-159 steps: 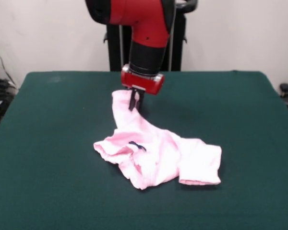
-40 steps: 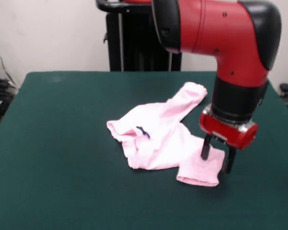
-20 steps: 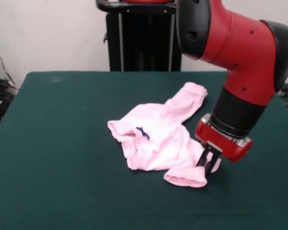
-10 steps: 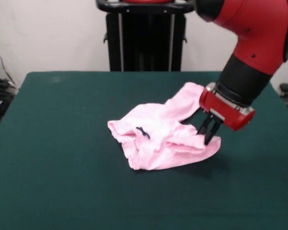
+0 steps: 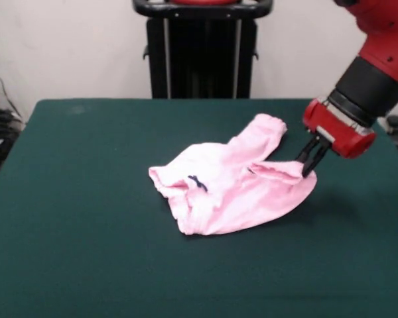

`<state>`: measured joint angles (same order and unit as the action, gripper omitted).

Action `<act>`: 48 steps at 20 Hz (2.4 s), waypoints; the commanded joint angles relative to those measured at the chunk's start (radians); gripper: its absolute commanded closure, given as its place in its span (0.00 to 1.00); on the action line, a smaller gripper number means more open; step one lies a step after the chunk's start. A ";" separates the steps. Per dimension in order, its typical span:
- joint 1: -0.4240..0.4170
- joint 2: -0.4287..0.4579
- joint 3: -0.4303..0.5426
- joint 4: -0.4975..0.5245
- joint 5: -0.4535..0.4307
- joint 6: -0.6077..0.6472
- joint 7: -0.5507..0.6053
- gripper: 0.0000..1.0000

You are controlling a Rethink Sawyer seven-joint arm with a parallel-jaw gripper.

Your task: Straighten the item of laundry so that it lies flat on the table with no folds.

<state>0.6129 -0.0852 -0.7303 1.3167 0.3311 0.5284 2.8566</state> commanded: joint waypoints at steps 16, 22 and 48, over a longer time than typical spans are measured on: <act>0.115 0.218 -0.033 0.105 0.183 0.249 0.604 1.00; 0.108 0.165 -0.004 0.138 0.209 0.175 0.567 1.00; -0.229 -0.305 0.207 0.323 -0.048 -0.168 0.110 0.00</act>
<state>0.4792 -0.4048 -0.7492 1.5864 0.3906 0.5333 3.1563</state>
